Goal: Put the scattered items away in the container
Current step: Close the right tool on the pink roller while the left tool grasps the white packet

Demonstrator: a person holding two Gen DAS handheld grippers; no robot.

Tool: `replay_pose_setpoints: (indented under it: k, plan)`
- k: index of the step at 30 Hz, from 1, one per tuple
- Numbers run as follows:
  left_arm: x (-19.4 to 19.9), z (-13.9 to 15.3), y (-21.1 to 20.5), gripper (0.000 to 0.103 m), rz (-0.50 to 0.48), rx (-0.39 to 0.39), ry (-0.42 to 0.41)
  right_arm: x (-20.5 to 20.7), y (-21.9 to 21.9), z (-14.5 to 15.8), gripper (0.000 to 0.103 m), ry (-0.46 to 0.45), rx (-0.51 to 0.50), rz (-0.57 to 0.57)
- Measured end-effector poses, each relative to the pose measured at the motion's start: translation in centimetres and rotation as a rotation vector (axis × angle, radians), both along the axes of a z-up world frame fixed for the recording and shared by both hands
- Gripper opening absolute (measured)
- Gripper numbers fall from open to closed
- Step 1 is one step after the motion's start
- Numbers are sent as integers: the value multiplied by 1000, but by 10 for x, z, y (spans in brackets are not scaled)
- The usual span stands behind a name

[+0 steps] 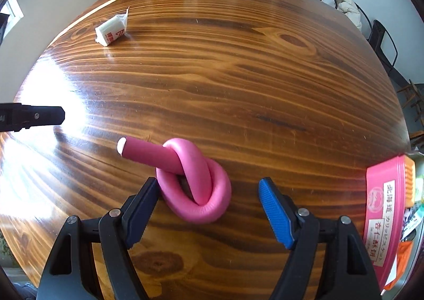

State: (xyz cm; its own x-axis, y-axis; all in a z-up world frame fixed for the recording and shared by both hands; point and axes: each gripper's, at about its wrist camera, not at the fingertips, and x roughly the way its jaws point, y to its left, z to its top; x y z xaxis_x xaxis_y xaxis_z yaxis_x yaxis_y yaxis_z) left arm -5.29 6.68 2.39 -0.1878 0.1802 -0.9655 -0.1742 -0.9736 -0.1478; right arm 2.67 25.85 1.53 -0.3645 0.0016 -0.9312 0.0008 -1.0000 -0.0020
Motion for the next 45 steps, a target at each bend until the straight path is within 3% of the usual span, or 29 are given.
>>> replay_pose_setpoints:
  k: [3,7,15,25,28,30,32,38,45]
  plan:
    - [-14,-1,3,80,-8,-12,16,-1,-2,2,80,10,22,-7]
    - [-39,1,6,80,-9,-26,52,0,-4,6,55,27,39,-14]
    - [-98,7,19,80,-33,-61,145,0,-2,6,55,20,34,-42]
    - [-135,-12,34,80,-137,-113,155,-5,-2,3,55,5,1,-81]
    - [-133,-16,37,78,-161,-98,178,-6,-3,3,55,3,-1,-87]
    - [-130,-13,39,52,-169,-91,188,-7,-2,2,54,0,0,-91]
    - [-126,-12,42,38,-179,-88,178,-7,-1,3,54,0,-9,-94]
    - [-99,1,48,38,-200,-44,168,2,-2,21,54,48,-41,-91]
    - [-38,28,75,38,-279,-5,172,26,16,45,54,108,-115,-145]
